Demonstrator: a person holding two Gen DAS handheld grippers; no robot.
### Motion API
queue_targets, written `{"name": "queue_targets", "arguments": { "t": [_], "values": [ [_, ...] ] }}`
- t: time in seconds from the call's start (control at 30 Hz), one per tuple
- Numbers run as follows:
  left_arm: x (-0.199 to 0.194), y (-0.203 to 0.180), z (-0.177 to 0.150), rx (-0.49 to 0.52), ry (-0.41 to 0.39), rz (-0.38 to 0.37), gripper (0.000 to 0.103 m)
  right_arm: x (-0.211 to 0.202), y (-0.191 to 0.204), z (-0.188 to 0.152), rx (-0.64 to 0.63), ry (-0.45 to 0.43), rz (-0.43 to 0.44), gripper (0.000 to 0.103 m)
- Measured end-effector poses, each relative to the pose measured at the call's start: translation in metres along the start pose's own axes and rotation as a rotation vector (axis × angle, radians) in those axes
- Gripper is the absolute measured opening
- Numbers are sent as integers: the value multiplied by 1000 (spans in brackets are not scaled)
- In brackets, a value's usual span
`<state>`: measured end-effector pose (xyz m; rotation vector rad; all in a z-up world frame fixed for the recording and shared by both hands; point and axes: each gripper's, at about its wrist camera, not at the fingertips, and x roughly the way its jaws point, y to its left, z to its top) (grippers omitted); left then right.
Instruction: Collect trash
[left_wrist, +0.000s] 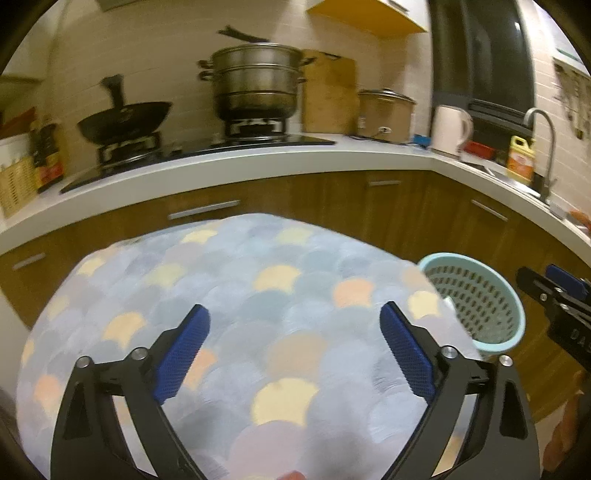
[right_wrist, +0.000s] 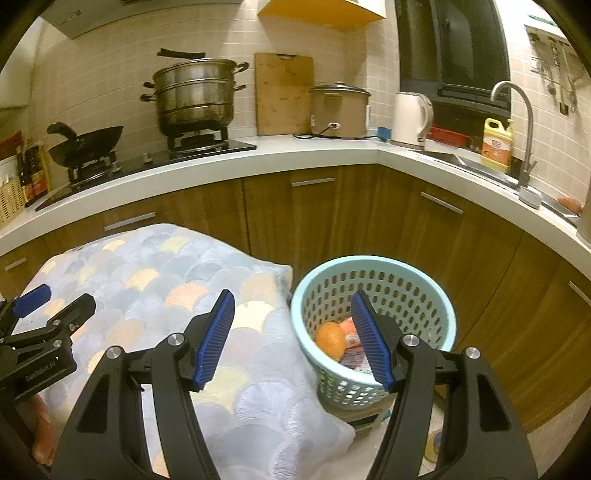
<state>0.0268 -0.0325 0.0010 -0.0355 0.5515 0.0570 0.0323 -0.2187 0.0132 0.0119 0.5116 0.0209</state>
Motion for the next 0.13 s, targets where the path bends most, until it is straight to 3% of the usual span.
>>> {"name": "queue_targets", "arguments": {
  "t": [0.13],
  "values": [
    [-4, 11, -4, -19, -23, 28, 91, -4, 8, 0, -9, -8, 11, 62]
  ]
}}
